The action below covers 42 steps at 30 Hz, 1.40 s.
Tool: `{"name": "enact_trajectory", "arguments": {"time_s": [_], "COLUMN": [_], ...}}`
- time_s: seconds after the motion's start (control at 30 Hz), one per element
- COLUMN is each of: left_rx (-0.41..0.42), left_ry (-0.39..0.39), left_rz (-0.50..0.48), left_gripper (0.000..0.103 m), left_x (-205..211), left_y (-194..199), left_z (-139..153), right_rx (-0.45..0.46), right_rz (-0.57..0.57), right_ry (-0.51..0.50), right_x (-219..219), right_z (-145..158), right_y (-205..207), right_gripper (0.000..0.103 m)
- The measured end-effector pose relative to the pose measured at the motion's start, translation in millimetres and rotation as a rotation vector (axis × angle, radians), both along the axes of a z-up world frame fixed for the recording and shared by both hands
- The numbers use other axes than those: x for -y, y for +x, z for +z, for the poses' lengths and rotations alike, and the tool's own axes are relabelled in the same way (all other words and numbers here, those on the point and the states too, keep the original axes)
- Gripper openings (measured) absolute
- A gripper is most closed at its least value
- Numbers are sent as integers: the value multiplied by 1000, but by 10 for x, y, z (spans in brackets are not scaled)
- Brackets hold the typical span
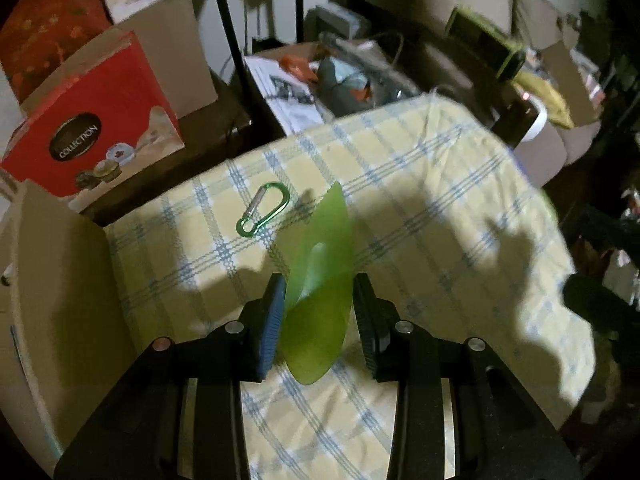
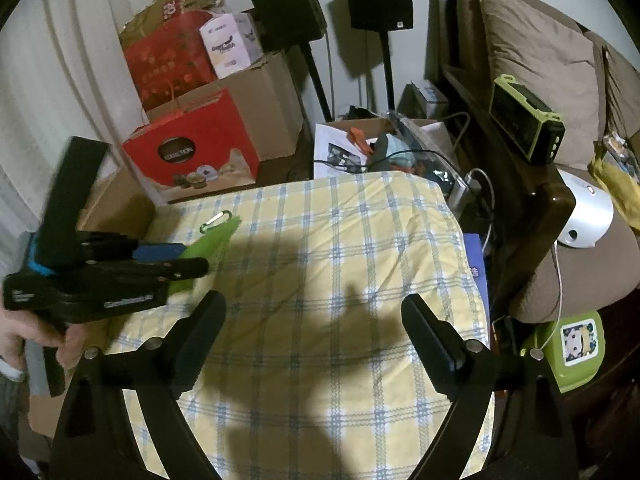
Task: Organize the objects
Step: 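Grasp the green leaf-shaped clip with the left gripper and lift it, then carry the leaf clip toward the box while the right gripper approaches the green carabiner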
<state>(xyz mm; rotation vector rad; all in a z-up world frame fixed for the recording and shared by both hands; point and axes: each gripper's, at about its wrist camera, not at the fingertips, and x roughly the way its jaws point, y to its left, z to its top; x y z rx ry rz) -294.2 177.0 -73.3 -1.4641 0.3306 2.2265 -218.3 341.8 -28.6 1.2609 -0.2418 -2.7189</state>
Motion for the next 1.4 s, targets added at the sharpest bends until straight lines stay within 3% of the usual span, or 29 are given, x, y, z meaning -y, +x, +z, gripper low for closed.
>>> {"name": "enact_trajectory", "arguments": {"time_s": [0.27, 0.6, 0.9, 1.0, 1.13, 1.4], "left_rx": [-82, -172, -219, -238, -254, -273], "left_ry": [118, 166, 206, 200, 193, 200], "left_rz": [34, 109, 167, 187, 206, 204], "left_gripper": [32, 32, 32, 32, 32, 32], "left_x": [249, 870, 1386, 1515, 1599, 1625], "left_y": [325, 710, 980, 1068, 1134, 1160], "left_z": [547, 1030, 1162, 1155, 1124, 1094], "right_rx": [18, 68, -3, -28, -16, -18], "right_rz": [12, 69, 210, 281, 345, 392], "right_ry": [-35, -52, -21, 87, 169, 199], "right_x": [44, 393, 893, 1091, 1253, 1375], "right_z": [88, -57, -66, -166, -337, -477], "right_y": [-43, -218, -664, -812, -979, -1178], "right_gripper": [85, 81, 81, 81, 80, 80]}}
